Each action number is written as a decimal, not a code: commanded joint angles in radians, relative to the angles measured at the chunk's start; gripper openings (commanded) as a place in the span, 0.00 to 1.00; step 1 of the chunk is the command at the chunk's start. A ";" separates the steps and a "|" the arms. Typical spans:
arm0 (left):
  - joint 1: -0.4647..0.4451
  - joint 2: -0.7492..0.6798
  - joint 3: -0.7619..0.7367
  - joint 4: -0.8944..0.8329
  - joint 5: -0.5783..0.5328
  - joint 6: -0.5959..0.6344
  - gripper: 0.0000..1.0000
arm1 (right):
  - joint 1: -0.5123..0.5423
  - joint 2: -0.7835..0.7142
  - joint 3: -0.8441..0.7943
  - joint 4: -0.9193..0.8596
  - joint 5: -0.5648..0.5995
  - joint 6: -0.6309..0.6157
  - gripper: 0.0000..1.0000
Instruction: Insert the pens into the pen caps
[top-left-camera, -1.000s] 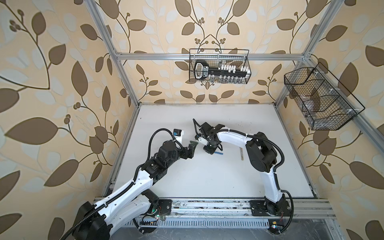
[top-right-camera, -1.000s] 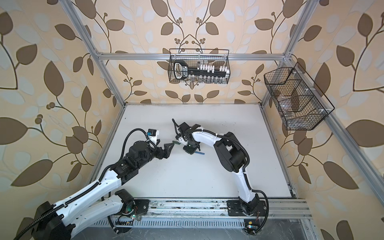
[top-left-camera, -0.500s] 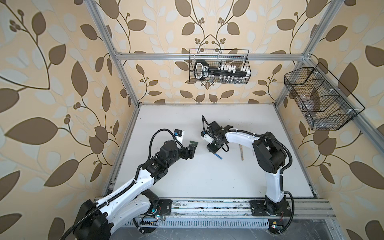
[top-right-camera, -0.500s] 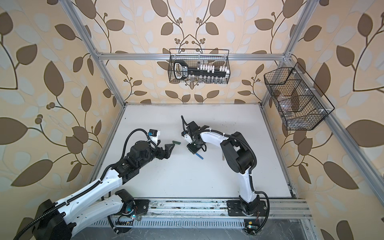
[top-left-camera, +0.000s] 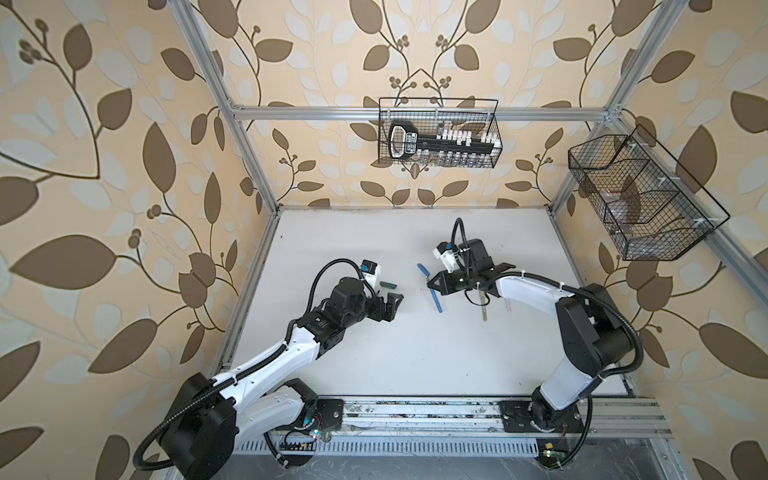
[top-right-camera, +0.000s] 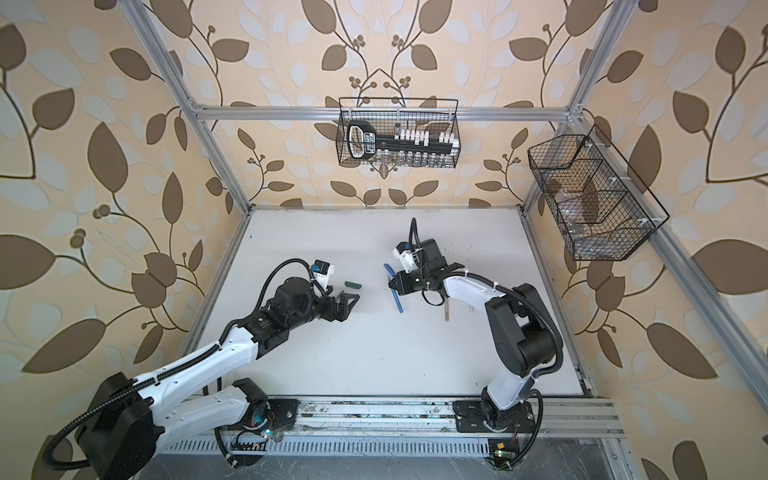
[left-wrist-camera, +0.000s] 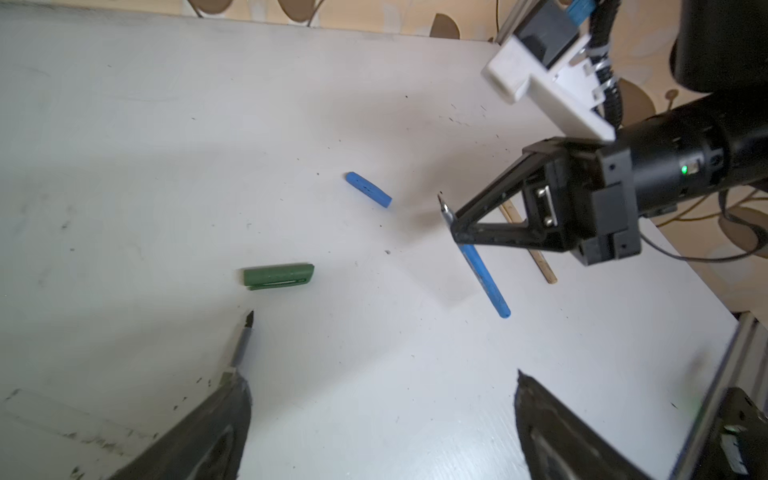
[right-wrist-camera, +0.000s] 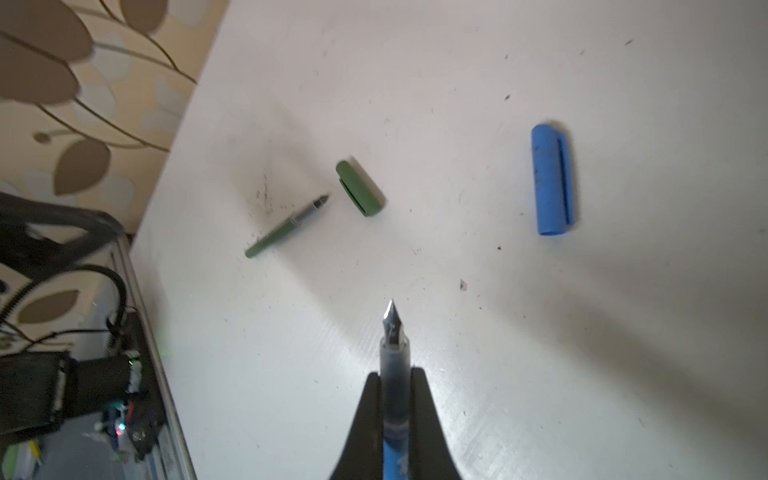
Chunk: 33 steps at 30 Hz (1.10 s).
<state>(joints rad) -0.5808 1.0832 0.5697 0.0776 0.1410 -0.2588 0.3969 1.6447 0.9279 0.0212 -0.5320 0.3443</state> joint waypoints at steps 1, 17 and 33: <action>0.010 0.051 0.061 0.051 0.167 0.010 0.99 | 0.008 -0.070 -0.115 0.367 -0.093 0.264 0.00; 0.043 0.176 0.081 0.193 0.500 -0.076 0.90 | 0.182 -0.163 -0.295 0.785 0.080 0.513 0.00; 0.067 0.178 0.078 0.226 0.561 -0.109 0.62 | 0.242 -0.172 -0.332 0.924 0.161 0.512 0.00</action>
<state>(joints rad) -0.5220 1.2617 0.6193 0.2554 0.6559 -0.3645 0.6315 1.4906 0.6086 0.8608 -0.4030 0.8379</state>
